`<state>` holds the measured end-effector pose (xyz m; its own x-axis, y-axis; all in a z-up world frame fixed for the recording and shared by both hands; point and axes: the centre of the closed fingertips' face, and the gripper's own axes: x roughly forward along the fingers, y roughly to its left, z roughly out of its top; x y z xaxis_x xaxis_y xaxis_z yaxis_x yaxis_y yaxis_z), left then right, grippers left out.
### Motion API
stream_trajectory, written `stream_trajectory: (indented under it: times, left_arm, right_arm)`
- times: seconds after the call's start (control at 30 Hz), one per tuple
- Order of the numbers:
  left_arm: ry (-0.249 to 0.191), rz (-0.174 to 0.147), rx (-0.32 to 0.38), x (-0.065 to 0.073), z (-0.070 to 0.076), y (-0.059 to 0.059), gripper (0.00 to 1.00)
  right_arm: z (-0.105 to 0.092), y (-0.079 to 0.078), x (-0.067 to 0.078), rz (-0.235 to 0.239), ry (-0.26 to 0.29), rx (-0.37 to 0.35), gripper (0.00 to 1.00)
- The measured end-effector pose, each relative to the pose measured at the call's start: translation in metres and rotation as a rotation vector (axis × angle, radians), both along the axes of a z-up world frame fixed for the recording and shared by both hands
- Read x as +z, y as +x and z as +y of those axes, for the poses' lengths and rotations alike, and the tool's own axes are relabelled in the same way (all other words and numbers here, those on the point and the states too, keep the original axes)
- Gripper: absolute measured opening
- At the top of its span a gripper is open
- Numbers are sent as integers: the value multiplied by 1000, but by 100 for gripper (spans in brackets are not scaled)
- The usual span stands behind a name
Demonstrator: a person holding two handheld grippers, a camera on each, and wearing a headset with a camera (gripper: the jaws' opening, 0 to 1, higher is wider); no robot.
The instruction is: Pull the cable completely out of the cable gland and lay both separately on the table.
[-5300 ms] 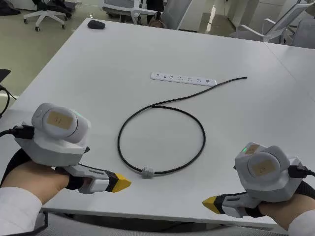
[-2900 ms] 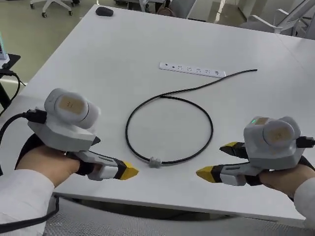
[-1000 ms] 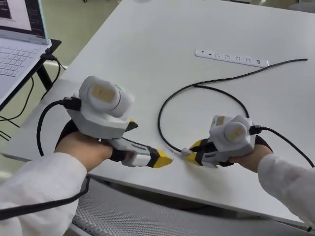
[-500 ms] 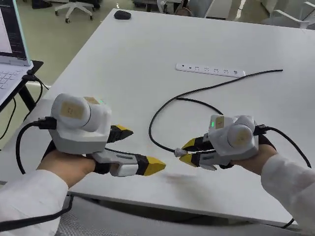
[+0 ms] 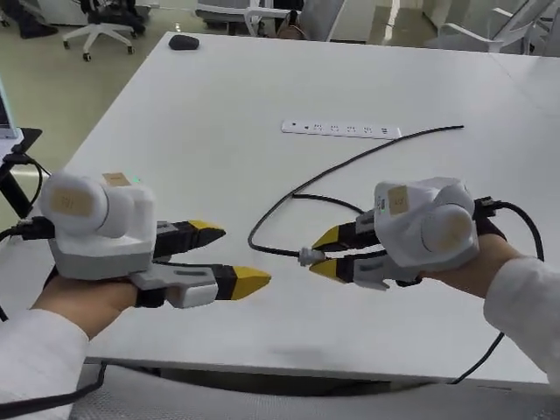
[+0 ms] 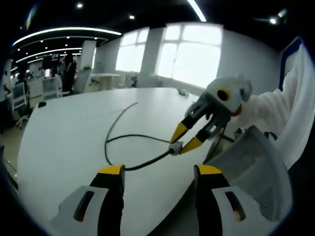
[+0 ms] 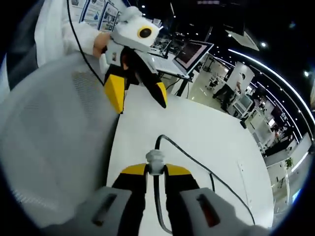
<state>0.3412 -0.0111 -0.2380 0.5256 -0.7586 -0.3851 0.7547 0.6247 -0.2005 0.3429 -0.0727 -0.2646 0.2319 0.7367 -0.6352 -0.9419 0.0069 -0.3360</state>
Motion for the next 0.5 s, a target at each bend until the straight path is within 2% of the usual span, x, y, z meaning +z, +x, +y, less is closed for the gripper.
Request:
stream_trajectory:
  times: [0.1,0.23,0.3,0.33,0.4,0.5]
  left_arm:
    - [-24,-1,-31,9,-6,-1,57]
    - [-113,-20,-92,31,-19,-2,54]
    - [-146,-10,-123,39,-23,-3,49]
    - [-162,-10,-141,43,-26,-4,47]
    - [-176,-7,-170,48,-31,-5,46]
    - [-172,2,-221,49,-38,-12,45]
  right_arm:
    - [1,-5,15,-26,16,10,12]
    - [2,-12,32,-62,31,33,12]
    - [2,-15,39,-97,33,48,12]
    - [2,-16,41,-97,36,50,11]
    - [3,-20,47,-105,44,57,11]
    - [3,-24,57,-136,43,67,11]
